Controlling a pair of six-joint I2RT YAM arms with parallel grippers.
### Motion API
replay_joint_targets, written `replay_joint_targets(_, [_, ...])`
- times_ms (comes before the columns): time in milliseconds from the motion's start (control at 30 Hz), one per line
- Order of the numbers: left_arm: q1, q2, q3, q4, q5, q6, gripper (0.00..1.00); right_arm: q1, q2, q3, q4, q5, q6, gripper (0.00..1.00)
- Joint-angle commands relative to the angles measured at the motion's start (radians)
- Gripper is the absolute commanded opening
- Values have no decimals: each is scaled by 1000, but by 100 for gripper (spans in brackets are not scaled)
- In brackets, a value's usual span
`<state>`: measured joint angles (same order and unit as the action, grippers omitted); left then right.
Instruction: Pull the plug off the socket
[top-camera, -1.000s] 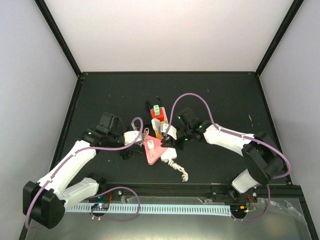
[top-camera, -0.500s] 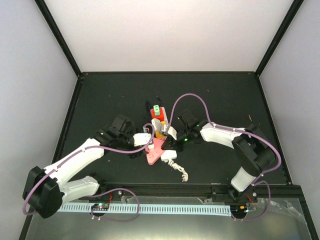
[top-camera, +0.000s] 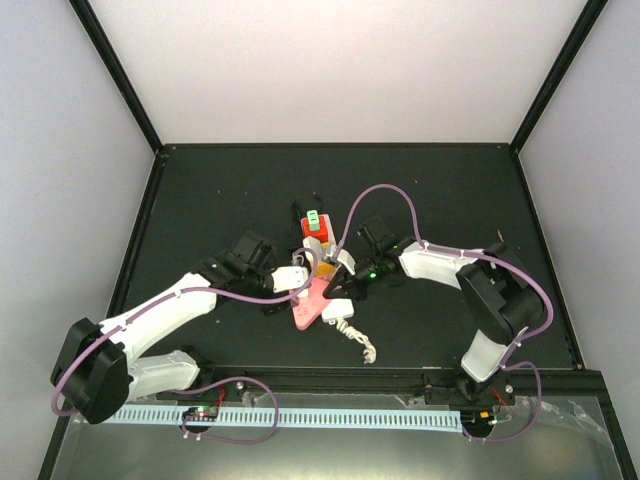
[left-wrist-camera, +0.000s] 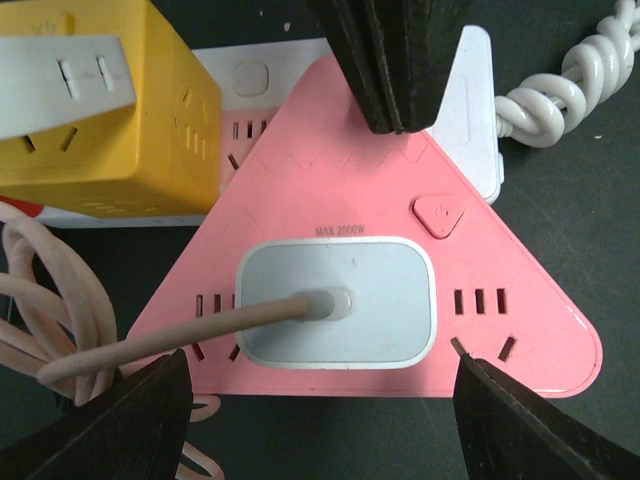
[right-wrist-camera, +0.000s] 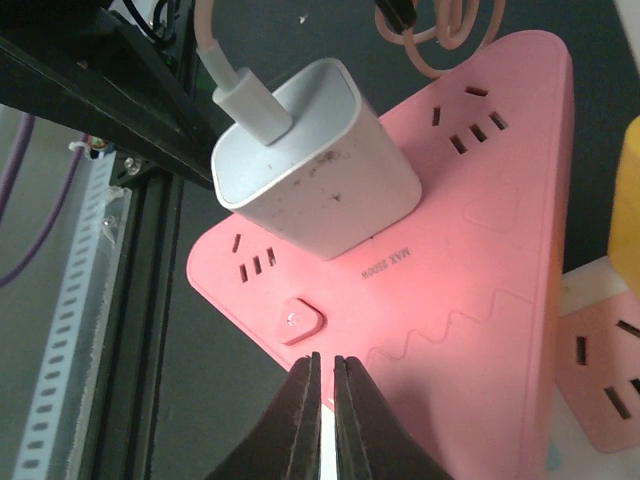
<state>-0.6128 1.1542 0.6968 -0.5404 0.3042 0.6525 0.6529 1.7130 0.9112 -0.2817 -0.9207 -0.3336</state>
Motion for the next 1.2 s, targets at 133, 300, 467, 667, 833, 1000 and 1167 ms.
replay_joint_targets(133, [-42,16,17,39,-48,-14,72,-42,48,39,-17,-49,67,7])
replay_joint_targets(300, [-65,28,16,49,-63,-19,69,-67,80,50,-62,-71,73,5])
replay_joint_targets(467, [-84,35,21,59,-68,-27,65,-67,77,45,-88,-63,60,5])
replay_joint_targets(667, [-90,42,37,65,-61,-57,55,-58,44,47,-97,-75,53,4])
replay_joint_targets(833, [-91,44,41,63,-67,-59,44,-35,16,49,-74,-94,95,5])
replay_joint_targets(1000, [-91,44,40,67,-61,-65,41,-26,34,69,-47,-92,136,5])
replay_joint_targets(1167, [-90,46,43,67,-60,-73,38,-27,91,77,-81,-76,116,4])
